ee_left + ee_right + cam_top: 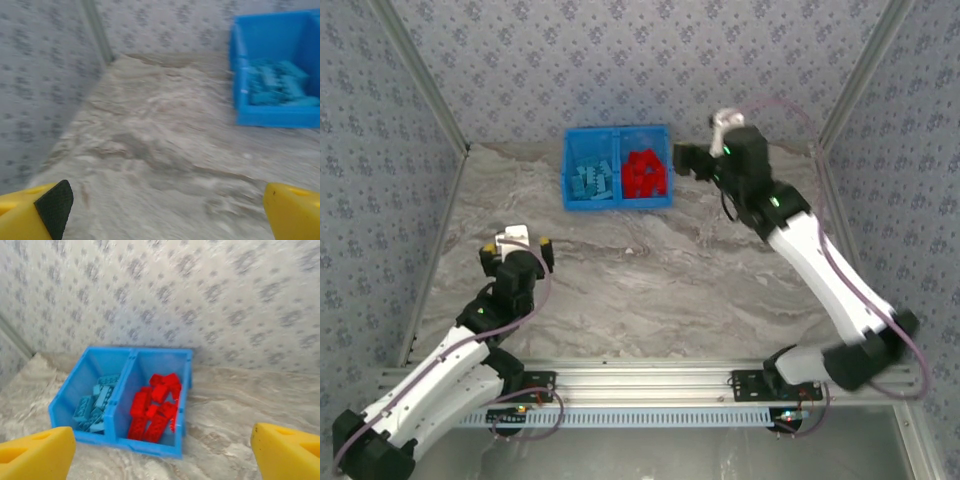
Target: Sort the legos into containers by color
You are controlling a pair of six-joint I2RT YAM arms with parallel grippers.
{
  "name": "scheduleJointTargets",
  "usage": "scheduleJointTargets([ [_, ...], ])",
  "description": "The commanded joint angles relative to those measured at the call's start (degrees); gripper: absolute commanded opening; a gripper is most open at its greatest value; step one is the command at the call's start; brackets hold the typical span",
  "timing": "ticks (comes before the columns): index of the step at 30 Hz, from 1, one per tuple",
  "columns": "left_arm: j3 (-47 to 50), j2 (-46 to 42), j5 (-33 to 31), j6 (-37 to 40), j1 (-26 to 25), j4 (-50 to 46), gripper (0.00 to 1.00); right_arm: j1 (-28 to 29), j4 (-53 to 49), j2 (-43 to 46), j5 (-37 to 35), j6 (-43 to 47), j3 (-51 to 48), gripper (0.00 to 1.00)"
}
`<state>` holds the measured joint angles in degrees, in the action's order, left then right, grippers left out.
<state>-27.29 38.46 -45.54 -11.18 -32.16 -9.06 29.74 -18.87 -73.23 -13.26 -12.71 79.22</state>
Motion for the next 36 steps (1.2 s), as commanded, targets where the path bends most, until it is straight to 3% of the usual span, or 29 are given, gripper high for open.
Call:
scheduleJointTargets([
  [1, 3.4, 1.1, -5.1, 5.6, 4.8, 11.4, 0.99, -0.9, 8.3, 8.4, -6.3, 0.6, -19.1, 0.96],
  [3, 6.7, 2.2, -1.9, 6.5, 9.4, 16.5, 0.99, -1.6, 13.5, 13.9, -9.9, 3.5, -29.5, 0.99],
  [6, 11.0, 3.9, 9.1, 6.4, 17.2, 22.7, 0.99, -3.3, 17.7, 17.0, -16.3, 7.9, -39.9, 0.99],
  [9, 16.6, 6.3, 23.0, 4.9, 25.5, 34.3, 0.99, -6.1, 28.8, 16.1, -19.7, 12.0, -50.2, 1.0],
  [12, 16.9, 13.3, 28.9, 4.0, 30.8, 40.7, 0.99, -12.5, 42.2, 8.5, -16.6, 13.0, -56.2, 1.0],
  [15, 14.5, 25.9, 31.0, 7.5, 31.6, 48.2, 0.99, -18.6, 52.2, -5.5, -12.7, 13.2, -54.4, 1.0],
  [17, 10.8, 32.2, 32.3, 7.3, 31.9, 49.8, 0.99, -19.3, 46.1, -10.9, -10.5, 15.6, -48.2, 0.96],
  [19, 9.8, 39.4, 33.8, 6.5, 32.8, 58.2, 0.99, -20.1, 57.3, -14.6, -10.2, 21.9, -50.4, 0.98],
  [20, 8.4, 43.2, 33.5, 5.6, 33.1, 58.9, 0.99, -22.1, 51.6, -13.0, -9.5, 15.6, -49.5, 1.0],
  [22, 6.1, 51.4, 35.6, 8.9, 32.0, 64.5, 0.99, -31.7, 60.4, -11.7, 3.9, 11.1, -54.9, 1.0],
  [23, 3.7, 48.3, 34.9, 8.8, 31.1, 54.0, 0.99, -33.5, 64.2, -12.2, 9.2, 10.4, -57.3, 1.0],
  [24, 4.4, 49.8, 36.8, 9.3, 31.6, 57.6, 0.99, -32.2, 72.0, -15.4, 9.2, 12.1, -59.1, 1.0],
  [25, 5.1, 50.3, 37.0, 8.8, 32.1, 60.4, 0.99, -31.2, 68.7, -14.5, 8.0, 13.0, -58.4, 1.0],
  [26, 3.9, 48.8, 37.7, 8.3, 32.4, 54.9, 0.99, -31.3, 62.7, -13.4, 8.6, 13.1, -56.4, 1.0],
  [27, 4.5, 49.6, 37.8, 8.4, 32.5, 57.6, 0.99, -31.3, 68.9, -14.8, 8.7, 13.2, -58.1, 1.0],
  [29, 4.0, 48.9, 37.8, 8.2, 32.5, 55.3, 0.99, -30.4, 65.9, -13.8, 5.6, 13.0, -57.4, 1.0],
  [36, 3.4, 49.4, 41.5, 9.6, 32.6, 55.2, 0.99, -31.3, 64.8, -14.0, 10.5, 13.8, -56.7, 1.0],
])
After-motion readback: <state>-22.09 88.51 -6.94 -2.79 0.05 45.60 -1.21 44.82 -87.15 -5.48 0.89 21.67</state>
